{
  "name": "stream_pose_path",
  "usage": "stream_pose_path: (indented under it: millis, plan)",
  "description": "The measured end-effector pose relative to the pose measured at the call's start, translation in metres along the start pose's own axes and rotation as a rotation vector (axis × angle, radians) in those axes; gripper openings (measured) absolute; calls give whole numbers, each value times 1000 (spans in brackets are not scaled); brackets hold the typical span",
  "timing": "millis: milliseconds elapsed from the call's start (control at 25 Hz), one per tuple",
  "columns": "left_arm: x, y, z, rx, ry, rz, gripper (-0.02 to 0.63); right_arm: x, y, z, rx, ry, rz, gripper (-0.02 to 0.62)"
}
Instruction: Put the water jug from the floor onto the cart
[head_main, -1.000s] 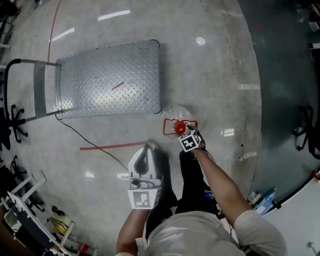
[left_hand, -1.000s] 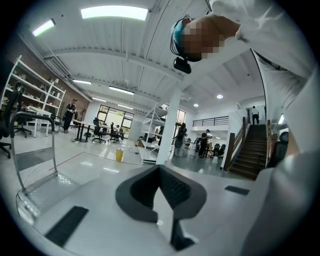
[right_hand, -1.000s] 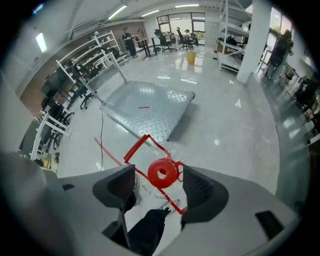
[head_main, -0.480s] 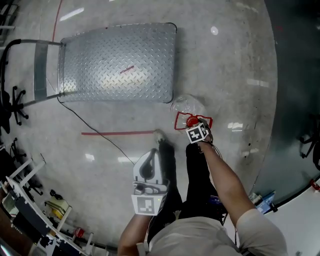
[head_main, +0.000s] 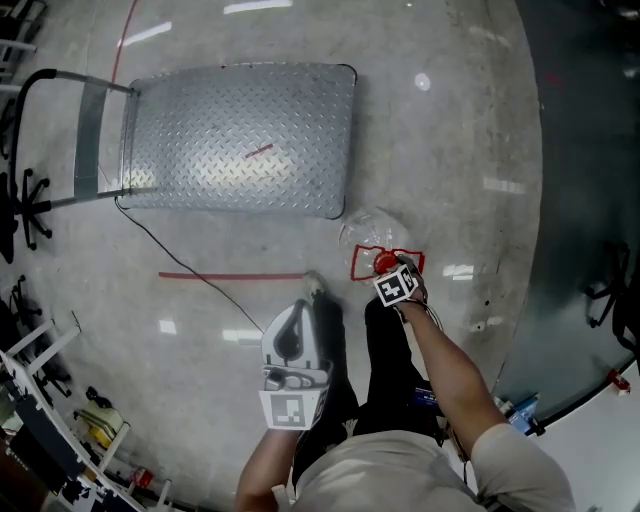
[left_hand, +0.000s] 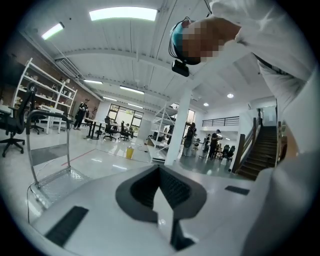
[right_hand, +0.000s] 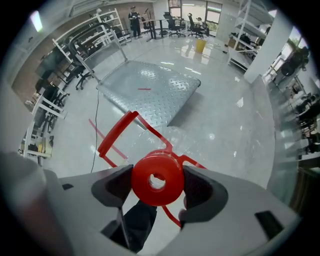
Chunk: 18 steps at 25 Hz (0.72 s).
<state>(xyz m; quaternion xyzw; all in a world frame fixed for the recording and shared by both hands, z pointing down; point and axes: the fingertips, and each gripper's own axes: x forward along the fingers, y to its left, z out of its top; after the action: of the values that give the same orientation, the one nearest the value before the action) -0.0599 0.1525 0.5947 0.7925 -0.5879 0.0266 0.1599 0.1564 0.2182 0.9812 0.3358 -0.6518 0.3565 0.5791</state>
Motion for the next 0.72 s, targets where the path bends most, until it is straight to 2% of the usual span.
stream_pose_path:
  millis: [160,320,440,640,720]
  plan:
    - [-9,14,29,-26,-94,25,3,-50,5,13,2,-8,16,304]
    - [-31,27,61,-13,-106,17,3,-111,33,27,1,-7,49,304]
    - [-45,38,77,-33,-136,13,3,-148,46,44,-11,-21,52,304]
    - [-42,45,110,-28,-205,-45,3,-199,40,98,-40,-109,18,304]
    - [-42,46,116,-22,-208,-48,3,-213,39,116,-68,-136,5,304]
